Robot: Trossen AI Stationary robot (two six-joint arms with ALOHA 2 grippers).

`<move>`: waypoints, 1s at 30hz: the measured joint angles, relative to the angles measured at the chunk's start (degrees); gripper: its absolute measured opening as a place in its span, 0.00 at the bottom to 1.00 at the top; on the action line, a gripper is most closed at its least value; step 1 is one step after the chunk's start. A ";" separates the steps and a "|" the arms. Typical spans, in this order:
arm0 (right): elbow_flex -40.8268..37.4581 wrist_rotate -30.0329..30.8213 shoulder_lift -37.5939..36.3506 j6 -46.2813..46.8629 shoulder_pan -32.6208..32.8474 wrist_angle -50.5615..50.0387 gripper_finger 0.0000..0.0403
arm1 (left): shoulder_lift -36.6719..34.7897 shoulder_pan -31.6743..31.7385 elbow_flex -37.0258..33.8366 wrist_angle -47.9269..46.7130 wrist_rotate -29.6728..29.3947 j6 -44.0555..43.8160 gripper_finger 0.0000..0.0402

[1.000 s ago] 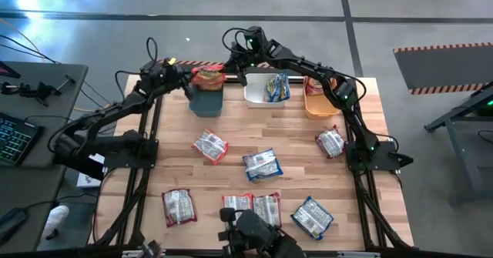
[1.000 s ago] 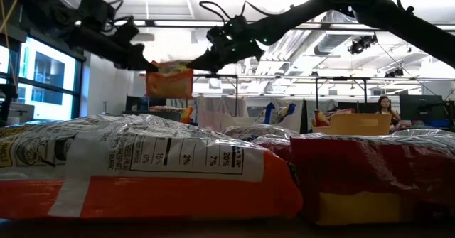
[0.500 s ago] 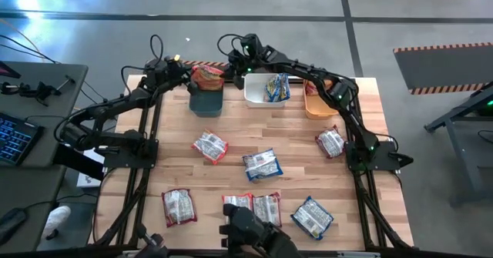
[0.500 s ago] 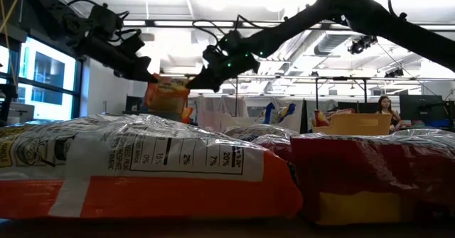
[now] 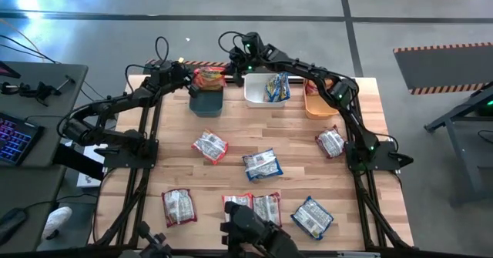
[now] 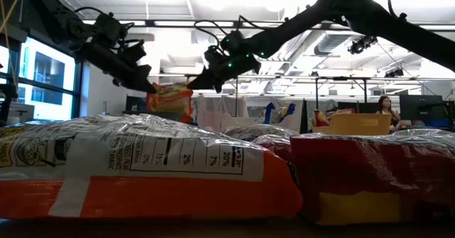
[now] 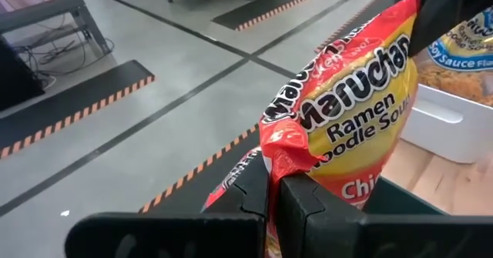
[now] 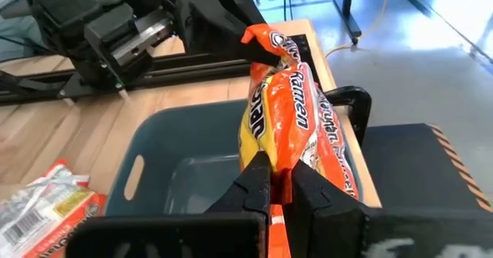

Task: Sort Maruchan noodles
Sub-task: Put the right orange noodle pack into the blue bin

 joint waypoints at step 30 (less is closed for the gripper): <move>0.02 1.90 2.10 -2.61 0.51 -1.49 0.00 | 0.04 -3.25 -0.07 -5.37 -6.37 -0.52 0.16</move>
